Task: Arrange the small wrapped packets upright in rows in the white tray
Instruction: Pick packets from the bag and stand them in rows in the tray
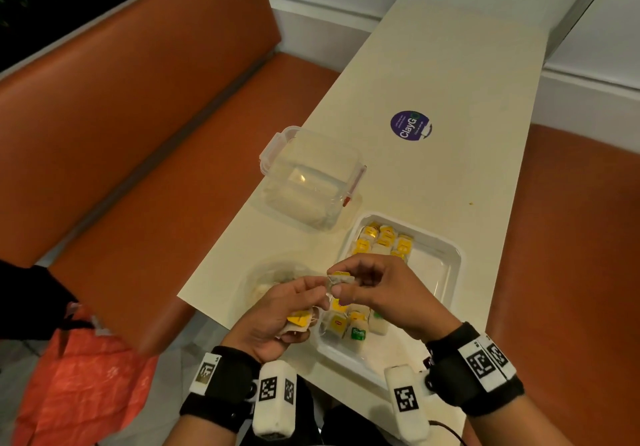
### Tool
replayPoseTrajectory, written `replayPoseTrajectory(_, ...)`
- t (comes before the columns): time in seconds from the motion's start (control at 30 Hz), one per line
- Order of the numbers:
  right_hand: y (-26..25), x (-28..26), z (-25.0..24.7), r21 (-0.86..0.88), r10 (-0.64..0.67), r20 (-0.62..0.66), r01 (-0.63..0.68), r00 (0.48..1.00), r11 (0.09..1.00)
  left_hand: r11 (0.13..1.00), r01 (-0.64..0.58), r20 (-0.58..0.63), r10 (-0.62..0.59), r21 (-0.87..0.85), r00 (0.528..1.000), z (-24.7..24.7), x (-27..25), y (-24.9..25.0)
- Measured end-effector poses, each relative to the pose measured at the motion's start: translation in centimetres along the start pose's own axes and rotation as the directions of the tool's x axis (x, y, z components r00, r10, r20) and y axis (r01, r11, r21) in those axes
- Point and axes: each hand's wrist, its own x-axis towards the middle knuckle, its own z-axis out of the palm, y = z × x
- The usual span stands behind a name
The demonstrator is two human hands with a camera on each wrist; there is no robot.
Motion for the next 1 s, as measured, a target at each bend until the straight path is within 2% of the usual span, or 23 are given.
replayPoseTrajectory(0.1,0.0,-0.6,-0.8,0.112,0.043,-0.015,-0.041,0.999,0.993,1.000,0.016,-0.004,-0.016,-0.007,1.000,-0.1,-0.1,0.0)
replayPoseTrajectory(0.2,0.1,-1.2,-1.4,0.131,0.036,-0.040,-0.031,0.999,0.991,1.000,0.007,-0.033,-0.006,0.012,0.999,0.1,-0.1,-0.1)
replayPoseTrajectory(0.5,0.8,-2.3,-1.8,-0.235,-0.038,-0.055,0.024,0.998,0.972,0.997,0.003,-0.047,0.001,0.077,0.999,3.3,0.5,-1.9)
replayPoseTrajectory(0.63,0.7,-2.9,-2.0,-0.261,-0.007,-0.070,-0.011,0.998,0.965,0.998,0.012,-0.048,-0.010,0.054,0.999,3.5,0.7,-2.6)
replayPoseTrajectory(0.77,0.8,-2.9,-2.2,-0.214,0.031,-0.078,-0.047,0.997,0.976,1.000,0.029,-0.020,-0.029,0.007,0.999,3.2,0.6,-2.7)
replayPoseTrajectory(0.9,0.4,-2.6,-1.6,-0.219,0.015,-0.085,-0.033,0.996,0.975,0.999,0.047,0.019,-0.047,0.001,0.999,2.7,0.7,-2.7)
replayPoseTrajectory(1.0,0.2,-2.2,-1.5,-0.187,0.037,-0.070,-0.050,0.997,0.981,0.998,0.055,0.002,-0.055,-0.003,0.998,2.6,0.8,-2.2)
